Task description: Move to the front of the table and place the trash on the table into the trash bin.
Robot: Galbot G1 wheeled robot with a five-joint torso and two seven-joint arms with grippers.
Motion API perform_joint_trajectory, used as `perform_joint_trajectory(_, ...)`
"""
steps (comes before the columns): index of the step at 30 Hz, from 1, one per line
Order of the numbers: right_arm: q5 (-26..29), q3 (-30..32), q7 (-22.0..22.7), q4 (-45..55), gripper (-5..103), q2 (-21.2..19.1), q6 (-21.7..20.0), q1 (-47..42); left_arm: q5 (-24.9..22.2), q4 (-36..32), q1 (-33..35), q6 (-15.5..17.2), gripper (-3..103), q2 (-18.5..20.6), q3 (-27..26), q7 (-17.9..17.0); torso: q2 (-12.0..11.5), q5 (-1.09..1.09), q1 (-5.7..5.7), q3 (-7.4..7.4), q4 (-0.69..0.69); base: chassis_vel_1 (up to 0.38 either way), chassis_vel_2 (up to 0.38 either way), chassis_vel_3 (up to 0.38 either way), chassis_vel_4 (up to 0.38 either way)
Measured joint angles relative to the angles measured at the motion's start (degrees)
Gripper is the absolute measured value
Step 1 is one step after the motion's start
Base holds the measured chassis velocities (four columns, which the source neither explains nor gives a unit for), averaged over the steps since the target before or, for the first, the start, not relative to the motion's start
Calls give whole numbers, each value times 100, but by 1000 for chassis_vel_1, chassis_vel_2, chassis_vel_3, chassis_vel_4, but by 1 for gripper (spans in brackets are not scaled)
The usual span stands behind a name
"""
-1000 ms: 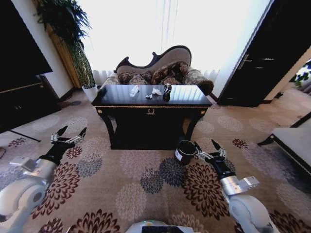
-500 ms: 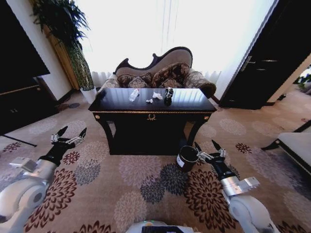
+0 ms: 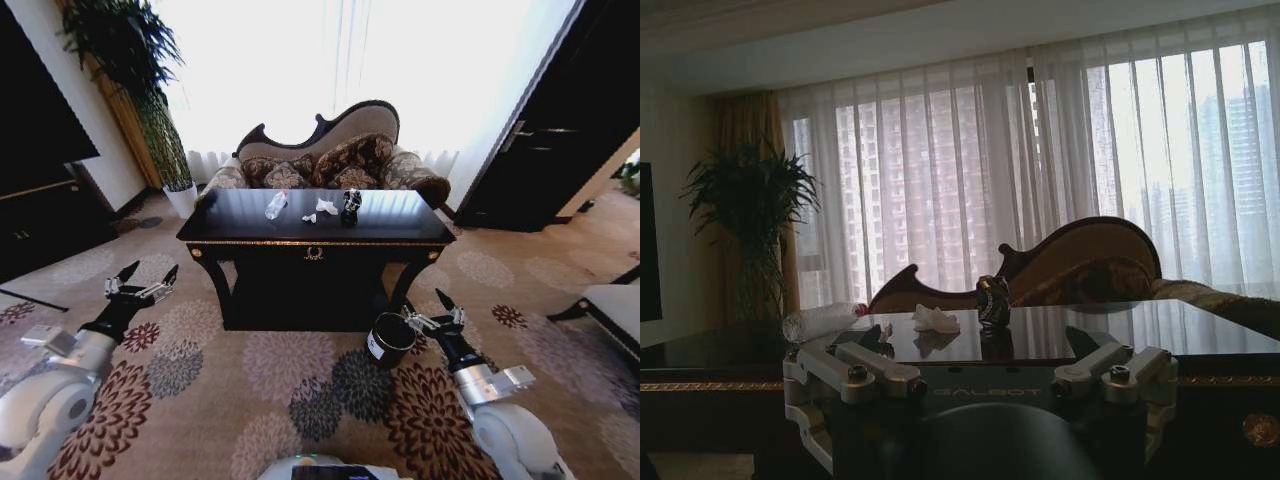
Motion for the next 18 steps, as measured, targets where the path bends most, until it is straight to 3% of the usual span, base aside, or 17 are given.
perform_joint_trajectory(8, 5, -45, -2, 28, 100, 34, -3, -2, 14, 7, 12, 0, 94, -12, 1, 20, 0, 0, -1, 0, 0, -124, 126, 134, -125)
perform_joint_trajectory(13, 4, -53, -3, 29, 100, 32, -7, -5, 13, 11, 25, -2, 100, 4, -6, 22, 0, 0, 0, 0, 0, -147, 165, 155, -152)
perform_joint_trajectory(18, -8, -68, -4, 28, 100, 28, -14, 9, 10, 10, 9, 0, 96, 11, 6, 23, -1, 1, 1, 0, 1, -168, 177, 176, -164)
